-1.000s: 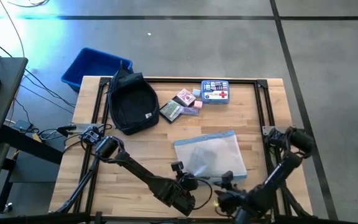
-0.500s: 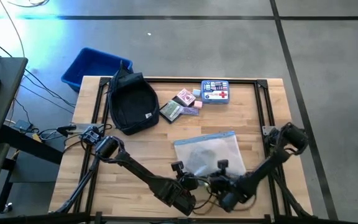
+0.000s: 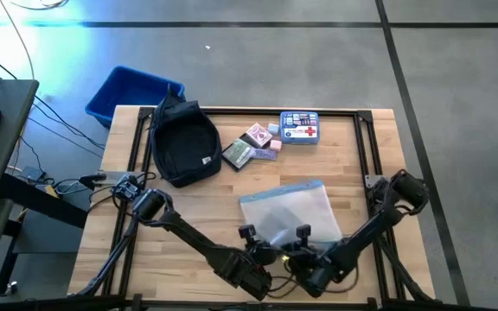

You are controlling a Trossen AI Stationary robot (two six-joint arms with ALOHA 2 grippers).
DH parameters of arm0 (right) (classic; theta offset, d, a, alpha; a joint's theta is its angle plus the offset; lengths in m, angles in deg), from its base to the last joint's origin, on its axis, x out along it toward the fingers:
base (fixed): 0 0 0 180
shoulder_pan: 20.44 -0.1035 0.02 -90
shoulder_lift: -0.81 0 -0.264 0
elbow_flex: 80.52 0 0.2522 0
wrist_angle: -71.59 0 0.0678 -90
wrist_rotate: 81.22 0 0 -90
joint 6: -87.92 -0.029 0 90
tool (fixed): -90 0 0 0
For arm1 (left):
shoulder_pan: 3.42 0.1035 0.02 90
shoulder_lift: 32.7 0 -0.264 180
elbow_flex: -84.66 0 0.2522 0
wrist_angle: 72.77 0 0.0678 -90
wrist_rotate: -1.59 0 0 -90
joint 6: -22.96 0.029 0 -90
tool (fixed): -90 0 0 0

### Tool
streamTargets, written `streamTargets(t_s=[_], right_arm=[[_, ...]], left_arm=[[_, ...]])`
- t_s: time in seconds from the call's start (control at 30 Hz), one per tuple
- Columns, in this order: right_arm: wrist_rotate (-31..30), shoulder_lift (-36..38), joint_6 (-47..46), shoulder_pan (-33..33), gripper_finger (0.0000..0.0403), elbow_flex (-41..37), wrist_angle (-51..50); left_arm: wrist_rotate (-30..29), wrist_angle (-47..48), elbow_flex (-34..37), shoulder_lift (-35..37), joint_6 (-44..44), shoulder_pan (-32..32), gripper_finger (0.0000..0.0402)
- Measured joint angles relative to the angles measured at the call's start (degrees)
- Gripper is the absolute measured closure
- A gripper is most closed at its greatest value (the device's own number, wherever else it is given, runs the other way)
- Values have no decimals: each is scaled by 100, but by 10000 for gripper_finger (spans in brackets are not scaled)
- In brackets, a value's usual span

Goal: Unpack backpack
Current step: Put the black calculator into the transparent zipper bag

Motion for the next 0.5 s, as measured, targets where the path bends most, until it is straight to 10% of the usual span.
streamTargets(t_s=[0.5], right_arm=[[-371,1,-463,492,387,-97,312]], left_arm=[[-6,-17,0,0,0,4,402]])
